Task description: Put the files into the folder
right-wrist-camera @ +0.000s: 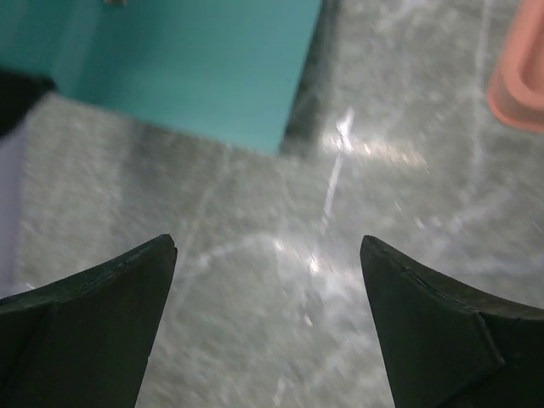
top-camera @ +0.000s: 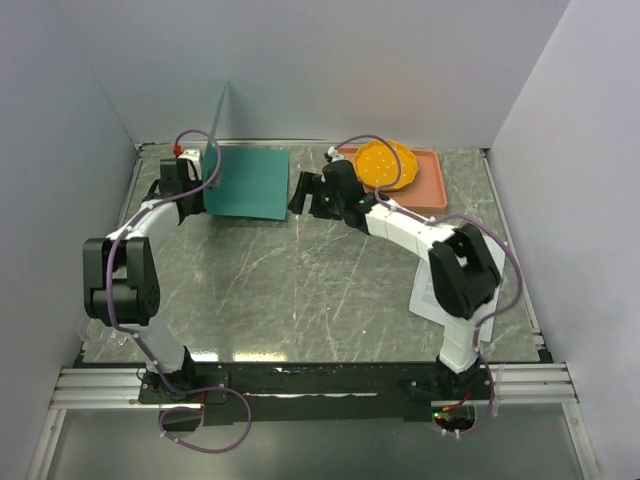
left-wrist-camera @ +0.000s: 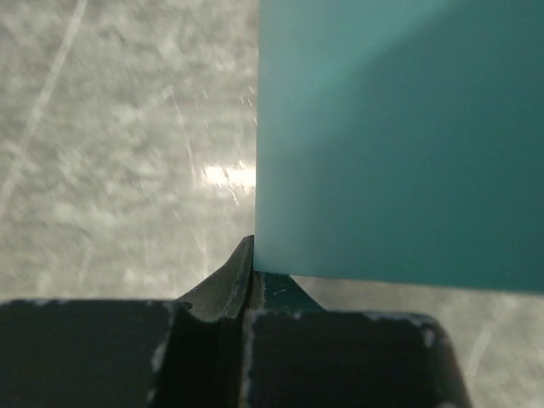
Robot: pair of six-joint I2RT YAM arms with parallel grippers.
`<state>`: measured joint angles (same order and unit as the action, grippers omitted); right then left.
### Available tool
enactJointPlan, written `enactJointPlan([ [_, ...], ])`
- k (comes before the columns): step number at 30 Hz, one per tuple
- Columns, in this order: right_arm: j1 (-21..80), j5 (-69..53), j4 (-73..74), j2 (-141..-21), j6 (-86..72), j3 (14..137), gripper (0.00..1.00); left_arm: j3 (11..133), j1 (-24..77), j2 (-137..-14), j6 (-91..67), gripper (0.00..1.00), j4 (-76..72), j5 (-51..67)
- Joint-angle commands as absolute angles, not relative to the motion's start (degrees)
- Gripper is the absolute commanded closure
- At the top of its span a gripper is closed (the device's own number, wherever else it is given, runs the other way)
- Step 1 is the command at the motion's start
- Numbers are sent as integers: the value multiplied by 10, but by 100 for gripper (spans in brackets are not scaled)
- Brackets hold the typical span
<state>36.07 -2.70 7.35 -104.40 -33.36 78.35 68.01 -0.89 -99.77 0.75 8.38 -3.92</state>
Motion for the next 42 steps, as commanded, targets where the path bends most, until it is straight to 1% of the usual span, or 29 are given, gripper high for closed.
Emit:
enactJointPlan([
  [1,345,-110,-11,-1116,-412,845,5,662,-32,-943,-48,99,118,25],
  [7,344,-127,-39,-1165,-452,841,7,659,-66,-915,-62,99,194,90],
  [12,345,-169,-90,-1194,-500,831,8,649,-70,-883,-66,99,221,108],
  [18,348,-202,-146,-1248,-565,856,13,654,-71,-862,-69,99,251,125],
  [20,351,-203,-147,-1258,-577,866,13,656,-70,-855,-66,99,261,129],
  [23,352,-212,-169,-1267,-598,860,16,656,-70,-846,-67,99,268,130],
  [26,352,-219,-195,-1268,-614,847,21,650,-70,-839,-71,99,274,134],
  [29,351,-227,-222,-1268,-632,833,31,643,-70,-831,-72,99,280,143],
  [30,351,-229,-228,-1267,-637,830,40,637,-70,-829,-72,99,280,142],
  [32,349,-238,-245,-1257,-646,817,51,631,-70,-823,-69,99,281,140],
  [33,350,-238,-243,-1252,-644,813,68,626,-70,-820,-68,99,281,138],
  [34,350,-237,-221,-1245,-629,811,77,623,-71,-816,-66,99,282,135],
  [35,351,-236,-207,-1230,-618,810,87,621,-71,-813,-65,97,282,132],
  [36,351,-231,-187,-1219,-604,807,100,621,-70,-809,-65,89,283,128],
  [37,352,-224,-167,-1208,-576,801,100,621,-71,-798,-64,65,284,127],
  [39,352,-206,-124,-1166,-546,771,100,621,-71,-784,-65,46,291,128],
  [40,352,-200,-112,-1151,-514,760,100,620,-70,-768,-66,32,294,128],
  [42,352,-180,-60,-1103,-456,734,100,623,-70,-753,-63,18,301,123],
])
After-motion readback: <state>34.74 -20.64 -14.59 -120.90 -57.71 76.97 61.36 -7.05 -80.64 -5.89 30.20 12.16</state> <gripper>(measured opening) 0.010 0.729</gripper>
